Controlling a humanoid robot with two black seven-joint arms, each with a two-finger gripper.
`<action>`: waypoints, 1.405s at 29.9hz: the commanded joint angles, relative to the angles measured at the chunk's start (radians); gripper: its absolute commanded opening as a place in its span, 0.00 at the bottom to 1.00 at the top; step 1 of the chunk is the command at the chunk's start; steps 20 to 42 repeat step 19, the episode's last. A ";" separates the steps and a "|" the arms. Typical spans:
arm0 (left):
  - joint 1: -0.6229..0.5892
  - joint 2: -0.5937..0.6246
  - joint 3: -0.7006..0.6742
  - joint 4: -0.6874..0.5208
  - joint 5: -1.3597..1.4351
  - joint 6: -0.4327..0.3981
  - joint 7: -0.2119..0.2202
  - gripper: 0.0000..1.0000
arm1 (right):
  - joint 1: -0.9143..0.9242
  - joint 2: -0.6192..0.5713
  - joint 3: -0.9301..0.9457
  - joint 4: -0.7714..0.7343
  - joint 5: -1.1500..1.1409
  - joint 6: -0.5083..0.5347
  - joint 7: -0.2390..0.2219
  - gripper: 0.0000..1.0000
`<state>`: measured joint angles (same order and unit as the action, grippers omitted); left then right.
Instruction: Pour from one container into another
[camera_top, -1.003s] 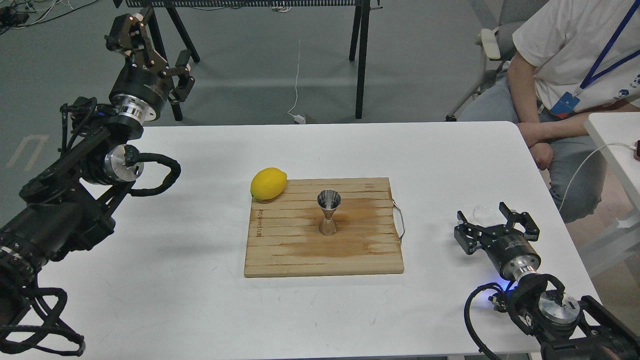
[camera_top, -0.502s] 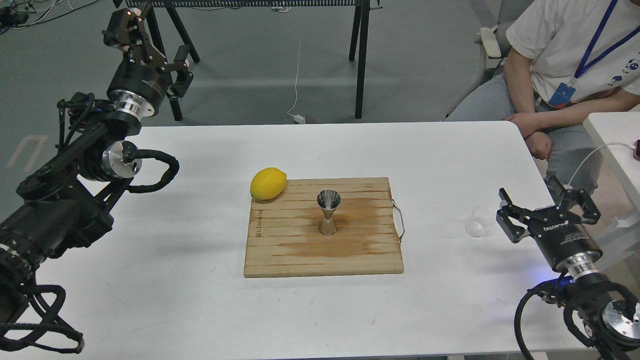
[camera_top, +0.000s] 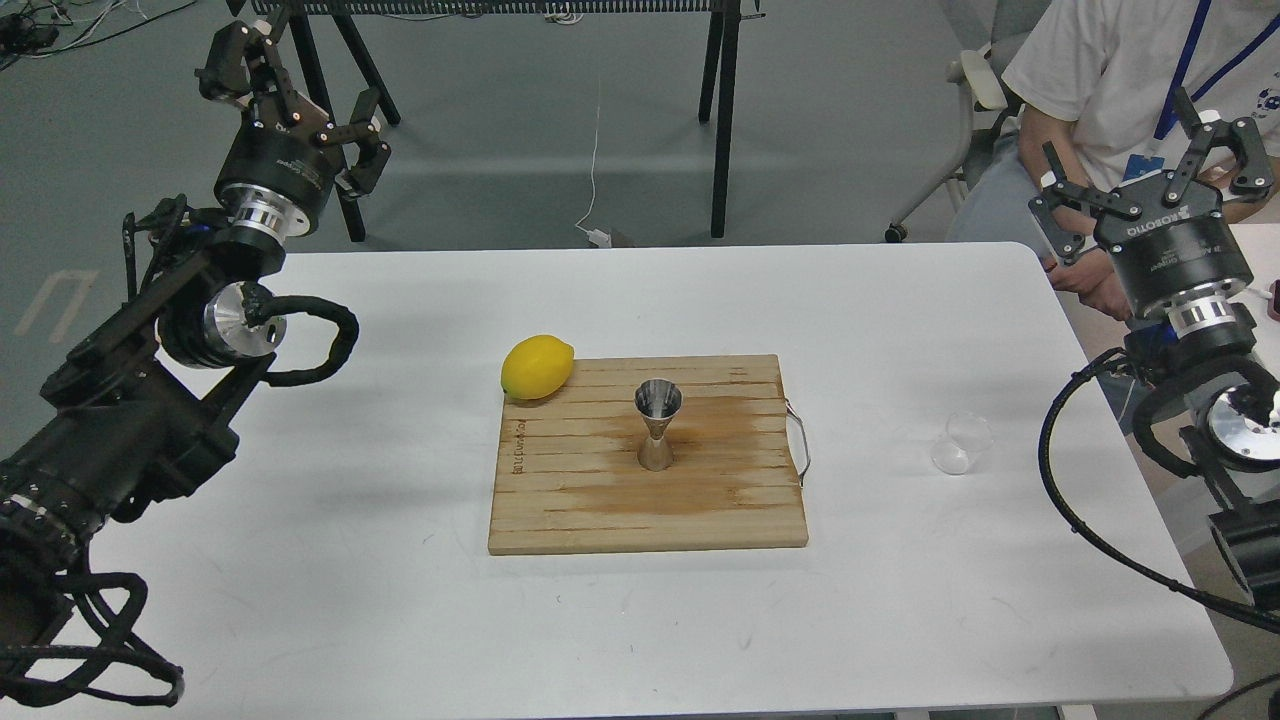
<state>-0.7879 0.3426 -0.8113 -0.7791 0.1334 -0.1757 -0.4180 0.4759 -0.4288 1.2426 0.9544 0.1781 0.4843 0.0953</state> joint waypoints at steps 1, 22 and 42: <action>0.038 -0.007 -0.005 0.001 -0.029 -0.036 0.022 1.00 | 0.111 0.034 -0.035 -0.141 0.000 0.004 -0.002 1.00; 0.114 -0.001 -0.068 0.014 -0.104 -0.102 0.018 1.00 | 0.216 0.127 -0.068 -0.264 0.000 0.004 -0.012 1.00; 0.114 -0.001 -0.068 0.014 -0.104 -0.102 0.018 1.00 | 0.216 0.127 -0.068 -0.264 0.000 0.004 -0.012 1.00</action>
